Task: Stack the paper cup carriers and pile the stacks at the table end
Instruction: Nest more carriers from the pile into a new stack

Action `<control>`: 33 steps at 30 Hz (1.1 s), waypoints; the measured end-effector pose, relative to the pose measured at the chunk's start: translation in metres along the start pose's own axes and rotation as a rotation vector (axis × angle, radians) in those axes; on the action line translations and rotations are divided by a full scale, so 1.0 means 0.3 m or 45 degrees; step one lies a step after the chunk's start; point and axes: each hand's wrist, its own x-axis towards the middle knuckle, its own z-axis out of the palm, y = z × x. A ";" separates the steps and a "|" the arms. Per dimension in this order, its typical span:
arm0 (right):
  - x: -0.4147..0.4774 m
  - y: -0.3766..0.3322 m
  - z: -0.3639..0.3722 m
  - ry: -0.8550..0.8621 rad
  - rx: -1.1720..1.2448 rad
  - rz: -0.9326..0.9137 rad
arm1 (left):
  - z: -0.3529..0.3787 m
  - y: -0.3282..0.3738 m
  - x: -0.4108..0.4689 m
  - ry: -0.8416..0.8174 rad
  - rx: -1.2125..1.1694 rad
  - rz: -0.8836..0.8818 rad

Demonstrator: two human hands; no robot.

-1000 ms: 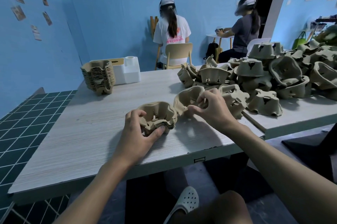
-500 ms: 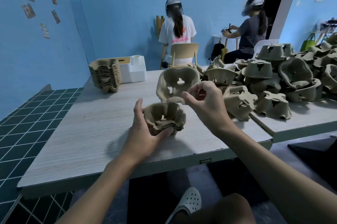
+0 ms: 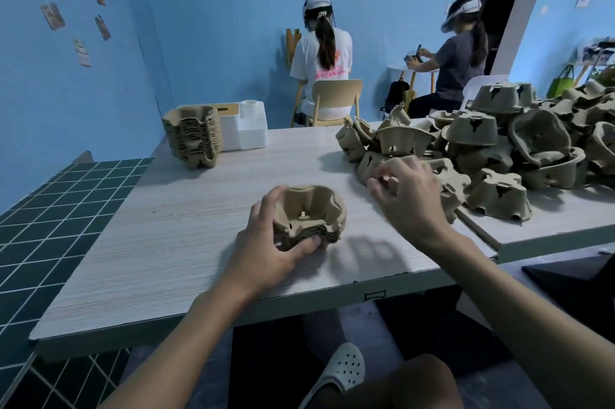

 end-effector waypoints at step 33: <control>-0.046 0.056 -0.022 -0.337 0.868 0.551 | -0.004 0.017 -0.011 0.018 0.130 0.026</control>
